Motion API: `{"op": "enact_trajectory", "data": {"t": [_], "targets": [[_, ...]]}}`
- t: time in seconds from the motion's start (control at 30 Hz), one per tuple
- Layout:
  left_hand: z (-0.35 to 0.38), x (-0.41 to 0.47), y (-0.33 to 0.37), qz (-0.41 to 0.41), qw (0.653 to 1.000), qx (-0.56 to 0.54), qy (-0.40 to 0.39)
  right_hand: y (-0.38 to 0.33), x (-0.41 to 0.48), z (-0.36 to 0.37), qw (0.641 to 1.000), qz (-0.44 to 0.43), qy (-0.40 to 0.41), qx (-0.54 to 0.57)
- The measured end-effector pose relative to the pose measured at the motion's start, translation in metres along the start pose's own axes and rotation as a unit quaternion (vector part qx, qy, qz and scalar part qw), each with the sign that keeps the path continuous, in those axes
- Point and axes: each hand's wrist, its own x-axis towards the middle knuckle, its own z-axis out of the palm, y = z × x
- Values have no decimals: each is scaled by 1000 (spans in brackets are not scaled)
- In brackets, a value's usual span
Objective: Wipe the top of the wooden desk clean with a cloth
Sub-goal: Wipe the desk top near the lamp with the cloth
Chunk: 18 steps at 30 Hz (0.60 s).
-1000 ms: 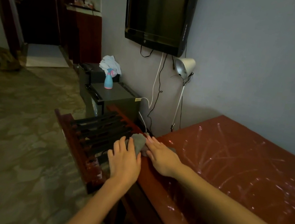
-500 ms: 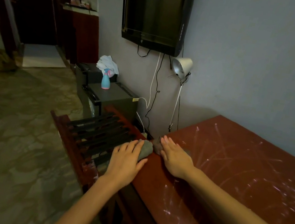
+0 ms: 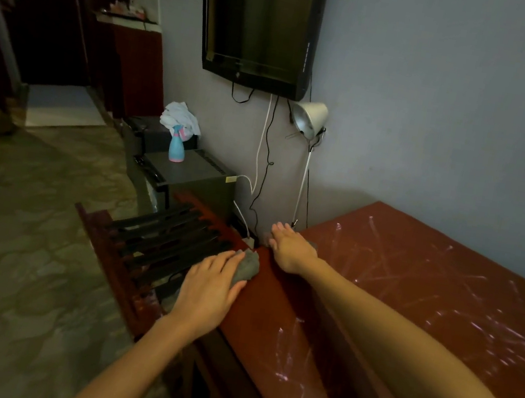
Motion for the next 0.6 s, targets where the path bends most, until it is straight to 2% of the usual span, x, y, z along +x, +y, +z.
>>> {"op": "enact_trajectory", "data": {"t": [0.17,0.23,0.3,0.37,0.47,0.53,0.6], "targets": [[-3,-1,3,-12,1000,7,-10,19,-12,2,998,53,12,13],[-4,-2,4,-17,1000,16,-19,13,-21,2,997,34,-5,72],[-6,-1,4,-15,999,18,-27,6,-32,-9,983,2,-34,180],[-9,-2,5,-10,999,23,-37,7,-40,-26,975,-45,-33,214],[-15,-3,5,-19,996,31,-83,29,-39,-36,985,-145,59,77],[-23,1,7,-24,993,44,-110,45,-31,-31,979,-195,61,-10],[-30,10,13,-33,993,55,-102,51,-20,-22,974,-216,41,-51]]}}
